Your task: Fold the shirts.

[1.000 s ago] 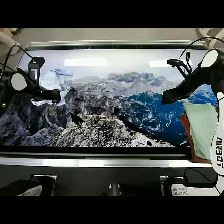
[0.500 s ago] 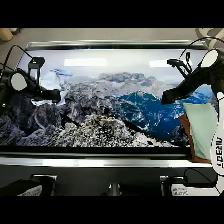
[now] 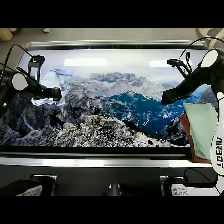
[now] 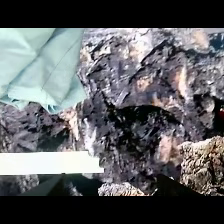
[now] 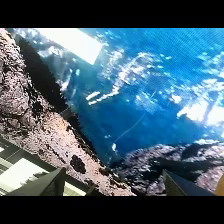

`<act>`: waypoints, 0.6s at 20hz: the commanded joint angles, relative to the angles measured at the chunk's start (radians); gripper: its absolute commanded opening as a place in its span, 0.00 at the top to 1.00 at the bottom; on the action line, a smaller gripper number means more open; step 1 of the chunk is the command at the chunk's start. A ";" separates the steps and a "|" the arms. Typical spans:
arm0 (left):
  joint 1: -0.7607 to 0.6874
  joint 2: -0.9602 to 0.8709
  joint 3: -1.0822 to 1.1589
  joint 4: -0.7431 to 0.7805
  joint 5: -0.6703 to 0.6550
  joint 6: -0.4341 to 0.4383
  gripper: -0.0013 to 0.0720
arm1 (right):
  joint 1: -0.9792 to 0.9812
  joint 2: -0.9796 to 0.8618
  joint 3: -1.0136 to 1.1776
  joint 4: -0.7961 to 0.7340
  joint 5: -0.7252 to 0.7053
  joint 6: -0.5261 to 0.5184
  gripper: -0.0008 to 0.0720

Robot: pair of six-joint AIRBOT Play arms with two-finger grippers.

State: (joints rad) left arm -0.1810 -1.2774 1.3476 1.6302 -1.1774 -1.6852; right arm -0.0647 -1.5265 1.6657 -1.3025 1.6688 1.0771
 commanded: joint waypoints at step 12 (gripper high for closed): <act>0.220 -0.648 0.654 0.114 -0.288 -0.054 0.04 | 0.001 -0.001 0.001 0.010 -0.154 0.001 0.12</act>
State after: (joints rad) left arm -0.0357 -1.7069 1.7645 1.7195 -1.2015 -1.6974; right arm -0.0647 -1.5265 1.6657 -1.2980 1.5349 1.0771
